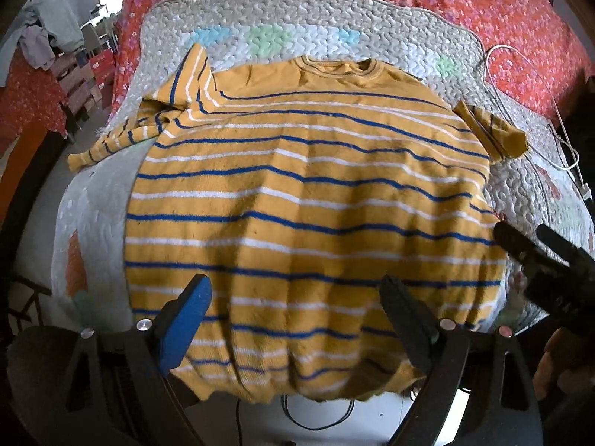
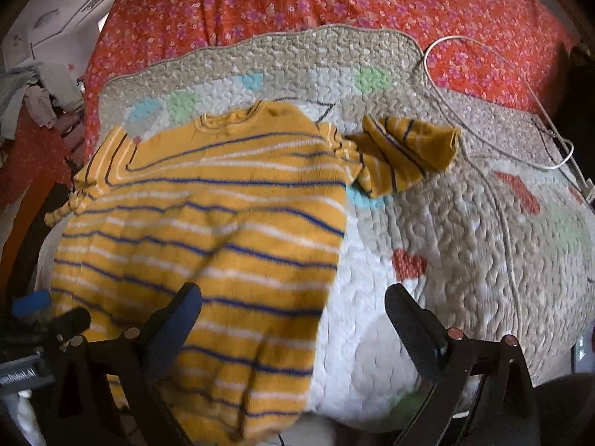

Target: Fold small clothes

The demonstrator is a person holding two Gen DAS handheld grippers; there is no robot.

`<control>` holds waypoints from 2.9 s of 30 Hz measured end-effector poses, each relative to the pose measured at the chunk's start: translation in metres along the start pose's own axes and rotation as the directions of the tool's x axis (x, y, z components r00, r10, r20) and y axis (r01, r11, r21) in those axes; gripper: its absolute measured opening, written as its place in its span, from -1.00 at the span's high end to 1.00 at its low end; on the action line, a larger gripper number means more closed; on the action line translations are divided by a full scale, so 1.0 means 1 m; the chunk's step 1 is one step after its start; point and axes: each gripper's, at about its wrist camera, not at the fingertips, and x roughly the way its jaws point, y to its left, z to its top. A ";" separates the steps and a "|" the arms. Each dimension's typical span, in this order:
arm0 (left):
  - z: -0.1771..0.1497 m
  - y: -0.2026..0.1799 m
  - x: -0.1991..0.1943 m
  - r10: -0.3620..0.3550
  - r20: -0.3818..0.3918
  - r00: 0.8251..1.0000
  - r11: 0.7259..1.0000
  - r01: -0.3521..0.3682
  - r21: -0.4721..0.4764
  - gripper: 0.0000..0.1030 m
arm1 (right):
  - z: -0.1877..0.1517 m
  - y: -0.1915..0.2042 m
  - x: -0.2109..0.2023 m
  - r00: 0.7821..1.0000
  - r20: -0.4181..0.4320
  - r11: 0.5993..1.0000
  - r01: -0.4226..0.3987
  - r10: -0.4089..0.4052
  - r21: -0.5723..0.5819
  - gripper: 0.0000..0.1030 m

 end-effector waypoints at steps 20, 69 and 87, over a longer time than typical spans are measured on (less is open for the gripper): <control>-0.005 -0.011 -0.006 0.022 -0.005 1.000 1.000 -0.022 0.011 -0.76 | -0.017 -0.001 0.006 0.998 -0.042 0.999 -0.037 0.036 -0.024 -0.80; 0.076 0.005 0.048 -0.067 -0.021 0.998 0.997 0.068 0.020 -0.76 | 0.096 -0.020 0.064 1.000 -0.013 0.996 -0.014 0.013 -0.091 -0.80; 0.307 0.032 0.195 -0.193 -0.119 0.974 0.972 0.207 0.116 -0.76 | 0.233 -0.014 0.212 0.979 -0.154 0.986 -0.148 0.136 -0.074 -0.80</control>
